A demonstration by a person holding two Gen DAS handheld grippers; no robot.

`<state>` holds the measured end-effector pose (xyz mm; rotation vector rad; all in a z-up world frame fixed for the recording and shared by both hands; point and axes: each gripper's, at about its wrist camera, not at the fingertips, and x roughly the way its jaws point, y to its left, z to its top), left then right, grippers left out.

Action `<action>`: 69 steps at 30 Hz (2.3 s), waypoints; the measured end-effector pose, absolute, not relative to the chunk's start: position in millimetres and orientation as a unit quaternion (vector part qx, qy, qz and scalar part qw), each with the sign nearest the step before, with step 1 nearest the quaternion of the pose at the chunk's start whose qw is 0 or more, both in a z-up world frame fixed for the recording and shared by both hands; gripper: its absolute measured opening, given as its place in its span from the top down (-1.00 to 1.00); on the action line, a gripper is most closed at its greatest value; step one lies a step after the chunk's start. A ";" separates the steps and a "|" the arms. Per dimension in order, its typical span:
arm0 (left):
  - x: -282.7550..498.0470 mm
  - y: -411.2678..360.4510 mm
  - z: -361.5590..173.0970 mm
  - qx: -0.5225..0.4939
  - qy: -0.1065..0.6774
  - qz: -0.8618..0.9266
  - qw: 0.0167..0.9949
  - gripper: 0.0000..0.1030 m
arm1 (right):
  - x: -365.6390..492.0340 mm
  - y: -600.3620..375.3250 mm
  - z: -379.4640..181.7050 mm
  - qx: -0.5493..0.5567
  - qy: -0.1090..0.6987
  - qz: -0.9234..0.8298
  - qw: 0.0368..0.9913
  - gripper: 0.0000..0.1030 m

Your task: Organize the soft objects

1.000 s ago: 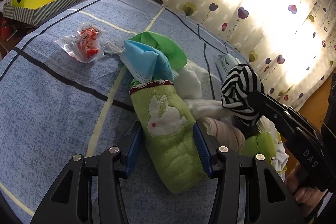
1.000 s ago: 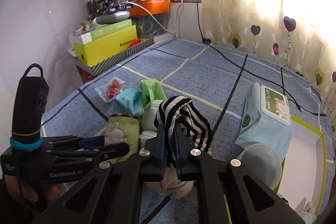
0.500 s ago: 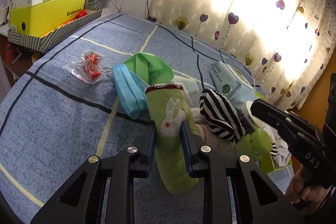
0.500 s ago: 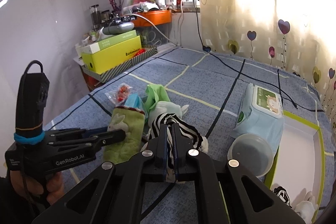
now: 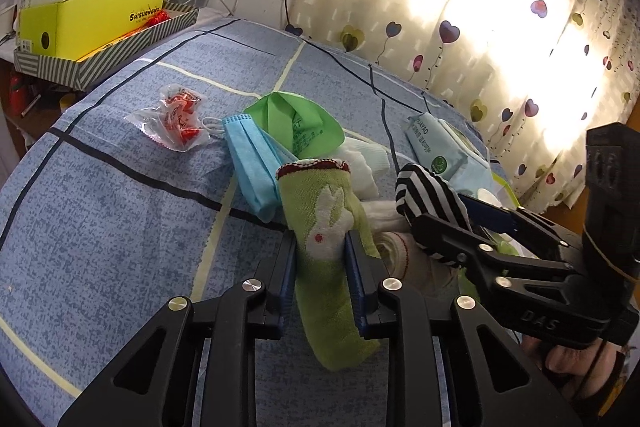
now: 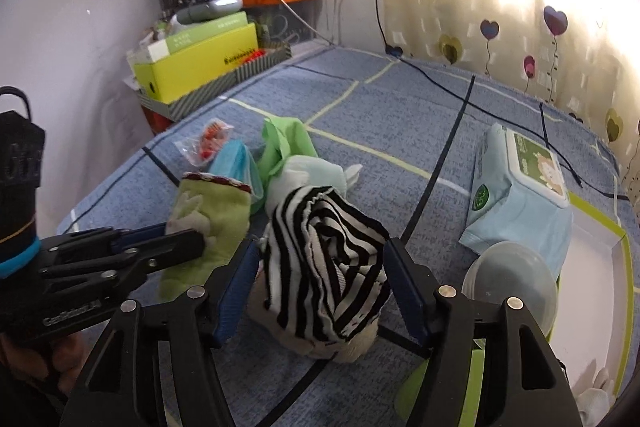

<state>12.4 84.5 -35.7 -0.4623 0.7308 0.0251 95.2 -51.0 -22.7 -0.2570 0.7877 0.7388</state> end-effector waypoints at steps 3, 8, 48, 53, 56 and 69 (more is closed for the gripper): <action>14.0 84.9 -37.0 -0.225 0.356 0.010 0.907 0.52 | 97.1 -46.8 -28.0 -0.128 0.381 0.351 0.846 0.49; 12.7 85.3 -34.9 -0.224 0.354 0.009 0.908 0.52 | 95.0 -51.5 -23.7 -0.122 0.372 0.355 0.849 0.75; 18.7 16.6 42.5 -0.151 0.284 -0.056 0.945 0.52 | 48.9 -179.7 49.8 -0.030 0.260 0.305 0.916 0.76; 25.3 -1.0 49.3 -0.140 0.281 -0.075 0.946 0.52 | 49.5 -195.5 50.6 -0.025 0.257 0.290 0.921 0.76; 29.4 -12.9 53.0 -0.133 0.280 -0.087 0.947 0.52 | 49.9 -204.6 51.2 -0.021 0.255 0.281 0.925 0.76; 50.4 -59.3 61.6 -0.108 0.285 -0.127 0.944 0.52 | 59.3 -272.1 46.7 0.016 0.255 0.220 0.941 0.76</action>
